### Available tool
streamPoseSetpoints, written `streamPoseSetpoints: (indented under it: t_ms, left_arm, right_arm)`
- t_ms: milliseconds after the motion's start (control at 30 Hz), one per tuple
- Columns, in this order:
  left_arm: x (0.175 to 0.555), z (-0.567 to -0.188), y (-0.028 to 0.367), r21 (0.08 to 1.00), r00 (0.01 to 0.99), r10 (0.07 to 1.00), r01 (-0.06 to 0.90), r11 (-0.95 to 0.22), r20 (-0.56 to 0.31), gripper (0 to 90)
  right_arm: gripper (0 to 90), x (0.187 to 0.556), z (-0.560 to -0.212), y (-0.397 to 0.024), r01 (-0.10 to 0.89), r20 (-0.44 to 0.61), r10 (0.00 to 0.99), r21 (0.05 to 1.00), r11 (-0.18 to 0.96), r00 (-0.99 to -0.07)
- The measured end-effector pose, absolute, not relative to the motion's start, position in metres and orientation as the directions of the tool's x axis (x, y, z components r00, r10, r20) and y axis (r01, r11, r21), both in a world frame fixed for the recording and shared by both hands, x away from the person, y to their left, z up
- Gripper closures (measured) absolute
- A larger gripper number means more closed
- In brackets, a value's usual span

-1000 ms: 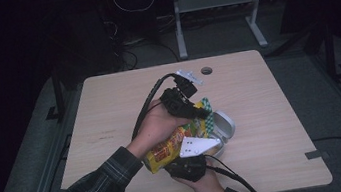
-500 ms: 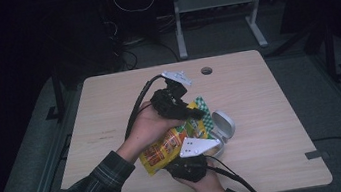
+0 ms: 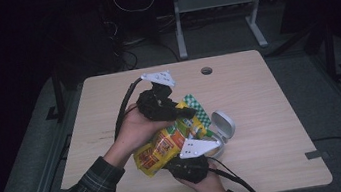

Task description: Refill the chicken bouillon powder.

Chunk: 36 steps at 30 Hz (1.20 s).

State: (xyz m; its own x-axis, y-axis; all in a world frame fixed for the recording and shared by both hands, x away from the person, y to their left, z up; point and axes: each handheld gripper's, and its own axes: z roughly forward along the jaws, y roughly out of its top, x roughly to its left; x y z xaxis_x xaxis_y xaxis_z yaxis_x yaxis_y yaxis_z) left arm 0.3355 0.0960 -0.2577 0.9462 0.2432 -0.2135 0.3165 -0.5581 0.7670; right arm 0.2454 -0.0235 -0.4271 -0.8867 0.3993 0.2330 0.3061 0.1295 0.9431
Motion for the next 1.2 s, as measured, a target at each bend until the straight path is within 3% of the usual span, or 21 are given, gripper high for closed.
streamPoseSetpoints:
  t_ms: [600,1200]
  left_arm:
    - [0.333,-0.253,0.131,0.817,0.944,0.268,0.305,-0.489,-0.192,90.0]
    - [0.351,-0.276,0.153,0.853,0.925,0.342,0.308,-0.421,-0.165,90.0]
  right_arm:
    - [90.0,0.241,-0.428,-0.033,0.317,0.234,0.413,0.937,0.145,-0.880]
    - [90.0,0.239,-0.423,-0.046,0.331,0.237,0.407,0.927,0.177,-0.882]
